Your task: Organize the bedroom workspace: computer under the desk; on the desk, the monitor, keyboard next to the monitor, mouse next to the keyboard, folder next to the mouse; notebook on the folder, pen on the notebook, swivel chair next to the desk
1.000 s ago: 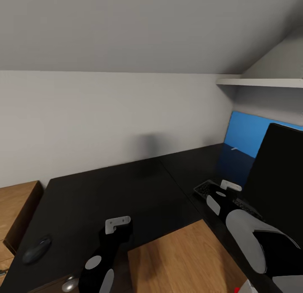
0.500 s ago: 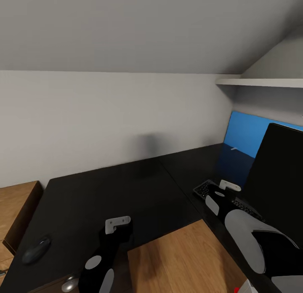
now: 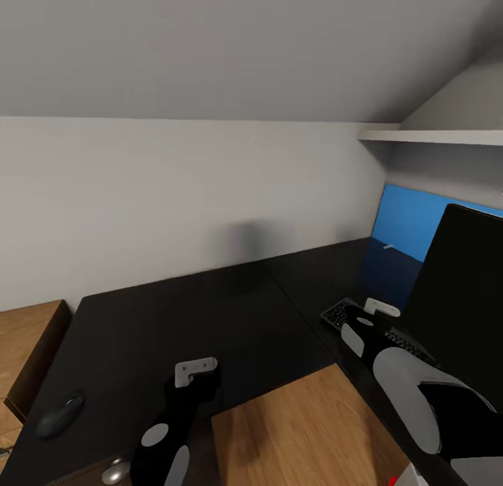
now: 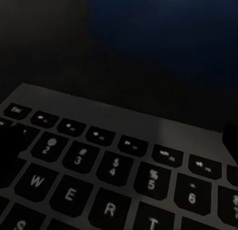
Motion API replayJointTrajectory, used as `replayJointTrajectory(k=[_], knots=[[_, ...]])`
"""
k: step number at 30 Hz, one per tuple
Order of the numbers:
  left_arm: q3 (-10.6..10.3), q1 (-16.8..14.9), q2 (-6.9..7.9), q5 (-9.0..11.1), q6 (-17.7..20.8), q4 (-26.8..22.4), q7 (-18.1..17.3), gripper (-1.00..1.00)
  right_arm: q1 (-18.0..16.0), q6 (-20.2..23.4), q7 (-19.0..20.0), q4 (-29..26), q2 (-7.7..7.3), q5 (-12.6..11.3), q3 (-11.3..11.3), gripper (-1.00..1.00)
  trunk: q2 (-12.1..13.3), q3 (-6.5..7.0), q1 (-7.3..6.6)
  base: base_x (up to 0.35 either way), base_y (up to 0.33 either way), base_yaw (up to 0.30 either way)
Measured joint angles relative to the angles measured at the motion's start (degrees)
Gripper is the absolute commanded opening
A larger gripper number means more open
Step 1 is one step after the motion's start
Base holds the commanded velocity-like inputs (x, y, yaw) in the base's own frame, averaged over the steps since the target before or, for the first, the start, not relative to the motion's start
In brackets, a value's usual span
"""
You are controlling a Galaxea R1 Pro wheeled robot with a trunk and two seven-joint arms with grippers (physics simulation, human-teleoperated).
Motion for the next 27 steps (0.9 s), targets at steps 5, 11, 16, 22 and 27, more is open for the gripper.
replayJointTrajectory(k=[5, 11, 16, 22, 27], knots=[[-0.28, 0.0, -0.11, 0.0, 0.0, -0.1, 0.05, 1.0, 0.0, 0.0, -0.02, -0.01, -0.04, -0.01, -0.02, 1.0, -1.99, -0.89, 1.09, 0.0, 0.0, 0.0], [-0.35, 0.0, -0.18, 0.0, 0.0, -0.17, 0.07, 1.0, 0.0, 0.0, 0.06, 0.05, -0.07, -0.01, -0.02, 1.0, -4.4, -1.97, 2.41, 0.0, 0.0, 0.0], [-0.36, 0.0, -0.18, 0.0, 0.0, -0.17, 0.06, 1.0, -0.02, 0.04, 0.1, 0.09, -0.11, 0.36, 0.27, 1.0, -6.41, -2.86, 3.51, 0.0, 0.0, 0.0], [-0.45, 0.0, -0.19, 0.0, 0.0, -0.17, 0.06, 1.0, -0.03, 0.86, -0.05, -1.25, -0.41, 0.12, 0.52, 1.0, -8.03, -3.58, 4.39, 0.0, 0.0, 0.0], [-0.45, 0.0, -0.14, 0.0, 0.0, -0.17, 0.04, 1.0, -0.03, 1.55, -0.13, -1.58, -0.43, 0.12, 0.4, 1.0, -8.03, -3.58, 4.39, 0.0, 0.0, 0.0]])
